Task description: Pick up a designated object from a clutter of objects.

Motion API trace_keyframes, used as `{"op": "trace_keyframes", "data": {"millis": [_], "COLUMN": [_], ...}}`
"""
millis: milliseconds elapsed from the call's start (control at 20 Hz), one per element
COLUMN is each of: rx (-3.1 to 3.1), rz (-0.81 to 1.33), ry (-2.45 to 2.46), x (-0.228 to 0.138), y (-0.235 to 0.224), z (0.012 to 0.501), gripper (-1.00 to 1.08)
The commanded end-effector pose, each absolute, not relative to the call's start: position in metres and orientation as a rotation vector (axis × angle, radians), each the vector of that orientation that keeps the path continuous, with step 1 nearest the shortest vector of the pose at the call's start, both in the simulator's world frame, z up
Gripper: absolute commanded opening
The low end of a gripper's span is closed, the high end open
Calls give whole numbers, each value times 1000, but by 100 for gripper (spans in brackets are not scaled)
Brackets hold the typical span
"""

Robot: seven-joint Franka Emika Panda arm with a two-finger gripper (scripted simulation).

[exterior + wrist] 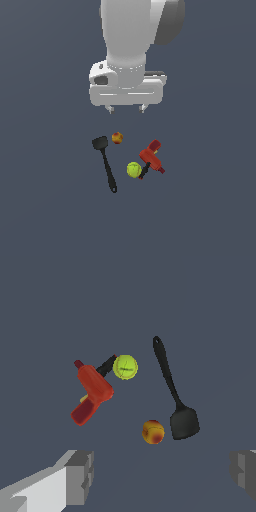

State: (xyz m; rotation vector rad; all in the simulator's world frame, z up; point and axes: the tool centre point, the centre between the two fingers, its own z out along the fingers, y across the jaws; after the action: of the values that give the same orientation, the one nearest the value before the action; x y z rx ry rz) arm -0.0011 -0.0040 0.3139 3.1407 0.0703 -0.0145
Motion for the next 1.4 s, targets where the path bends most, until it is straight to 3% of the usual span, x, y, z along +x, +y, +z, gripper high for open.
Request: {"op": "trace_keyframes", "data": {"millis": [0, 700, 1350], "rx": [3141, 3128, 3095], "rz": [-14, -27, -214], "ry": [70, 89, 322], "x": [-1, 5, 41], "y": [-4, -2, 27], "z": [314, 318, 277], "gripper": [108, 108, 108]}}
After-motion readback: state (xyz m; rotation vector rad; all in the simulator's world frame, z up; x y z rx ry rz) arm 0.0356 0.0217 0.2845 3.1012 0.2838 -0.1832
